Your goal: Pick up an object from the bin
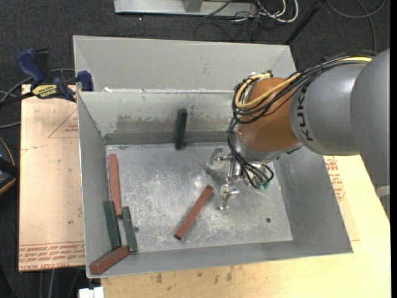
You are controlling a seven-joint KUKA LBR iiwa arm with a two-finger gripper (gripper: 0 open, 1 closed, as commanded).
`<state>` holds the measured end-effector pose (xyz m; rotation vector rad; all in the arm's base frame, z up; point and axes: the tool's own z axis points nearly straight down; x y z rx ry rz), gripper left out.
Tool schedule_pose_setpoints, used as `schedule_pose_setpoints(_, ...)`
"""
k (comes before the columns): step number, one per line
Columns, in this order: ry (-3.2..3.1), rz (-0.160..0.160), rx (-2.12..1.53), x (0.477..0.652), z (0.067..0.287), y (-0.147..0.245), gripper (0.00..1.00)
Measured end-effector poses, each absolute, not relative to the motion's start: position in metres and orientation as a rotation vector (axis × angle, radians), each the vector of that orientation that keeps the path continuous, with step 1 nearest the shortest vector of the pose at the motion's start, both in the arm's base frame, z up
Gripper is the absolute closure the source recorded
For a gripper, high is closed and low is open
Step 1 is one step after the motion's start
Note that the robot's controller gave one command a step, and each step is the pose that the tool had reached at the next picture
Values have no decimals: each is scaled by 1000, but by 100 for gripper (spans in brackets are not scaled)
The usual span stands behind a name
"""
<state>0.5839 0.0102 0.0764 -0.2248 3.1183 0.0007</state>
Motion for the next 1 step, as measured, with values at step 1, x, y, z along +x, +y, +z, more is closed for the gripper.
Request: schedule_pose_setpoints(1, 3062, -8, -597, 570, 79, 62, 100)
